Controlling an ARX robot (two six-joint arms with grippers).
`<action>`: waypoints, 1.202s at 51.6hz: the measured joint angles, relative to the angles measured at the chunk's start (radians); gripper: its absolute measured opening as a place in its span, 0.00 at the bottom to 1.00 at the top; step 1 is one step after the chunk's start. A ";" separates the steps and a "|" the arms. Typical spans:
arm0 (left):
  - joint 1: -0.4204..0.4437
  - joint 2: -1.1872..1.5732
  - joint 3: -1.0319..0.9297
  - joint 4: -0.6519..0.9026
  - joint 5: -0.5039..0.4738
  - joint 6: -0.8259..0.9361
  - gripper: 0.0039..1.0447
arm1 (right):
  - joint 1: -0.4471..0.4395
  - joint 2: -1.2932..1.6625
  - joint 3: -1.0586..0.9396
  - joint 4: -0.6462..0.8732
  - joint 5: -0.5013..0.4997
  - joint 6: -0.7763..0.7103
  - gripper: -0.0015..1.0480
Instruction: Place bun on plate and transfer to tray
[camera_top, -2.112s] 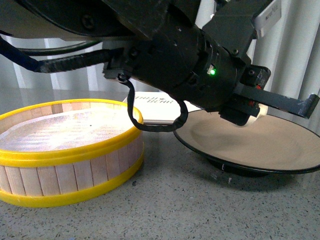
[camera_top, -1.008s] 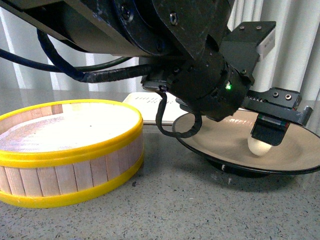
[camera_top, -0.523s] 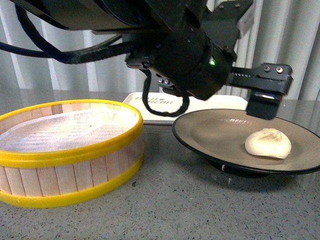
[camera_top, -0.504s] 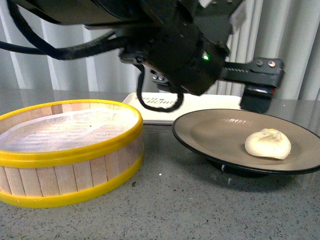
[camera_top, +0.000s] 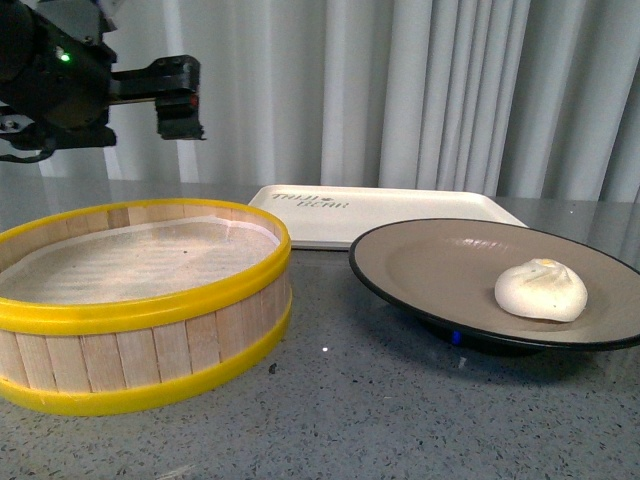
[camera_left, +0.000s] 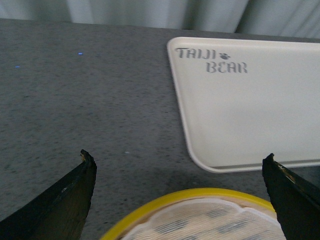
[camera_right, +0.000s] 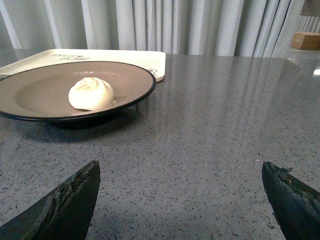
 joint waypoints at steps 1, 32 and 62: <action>0.006 -0.003 -0.002 0.000 -0.001 0.000 0.94 | 0.000 0.000 0.000 0.000 0.000 0.000 0.92; 0.034 -0.275 -0.585 0.663 -0.161 0.040 0.43 | 0.000 0.000 0.000 0.000 0.000 0.000 0.92; 0.134 -0.631 -1.147 0.822 -0.055 0.045 0.04 | 0.000 0.000 0.000 0.000 0.000 0.000 0.92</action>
